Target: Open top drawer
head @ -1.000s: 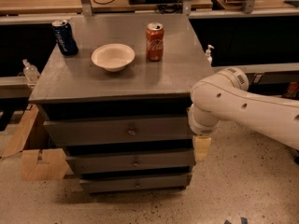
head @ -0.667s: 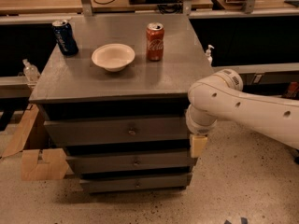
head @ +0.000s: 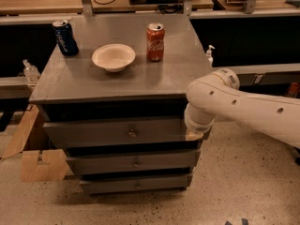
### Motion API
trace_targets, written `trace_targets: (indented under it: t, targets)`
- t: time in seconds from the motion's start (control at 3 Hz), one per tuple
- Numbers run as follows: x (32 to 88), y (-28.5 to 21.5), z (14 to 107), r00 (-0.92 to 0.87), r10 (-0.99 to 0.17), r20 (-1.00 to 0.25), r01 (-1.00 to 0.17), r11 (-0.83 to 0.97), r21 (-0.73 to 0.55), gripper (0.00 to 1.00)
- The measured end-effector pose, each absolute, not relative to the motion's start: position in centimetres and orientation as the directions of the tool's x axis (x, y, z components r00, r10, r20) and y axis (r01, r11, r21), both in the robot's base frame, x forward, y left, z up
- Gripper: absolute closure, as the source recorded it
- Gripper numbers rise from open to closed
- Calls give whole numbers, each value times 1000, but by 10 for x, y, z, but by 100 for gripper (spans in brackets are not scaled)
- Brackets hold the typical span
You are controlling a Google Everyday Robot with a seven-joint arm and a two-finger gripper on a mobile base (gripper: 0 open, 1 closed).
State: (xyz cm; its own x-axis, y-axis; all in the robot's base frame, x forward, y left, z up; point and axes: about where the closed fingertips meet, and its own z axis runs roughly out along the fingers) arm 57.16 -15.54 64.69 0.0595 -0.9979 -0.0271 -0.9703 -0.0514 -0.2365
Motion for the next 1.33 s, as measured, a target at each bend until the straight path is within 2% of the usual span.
trace_targets:
  t: [0.33,0.67,1.33]
  targets:
    - [572,-155,652,59,-998,-27,-970,-51,-237,97]
    - [572,-155,652,59,-998,-27,-970,-51,-237,100]
    - [572,-155,656,59,-998,-27,-970,-51,-236,100]
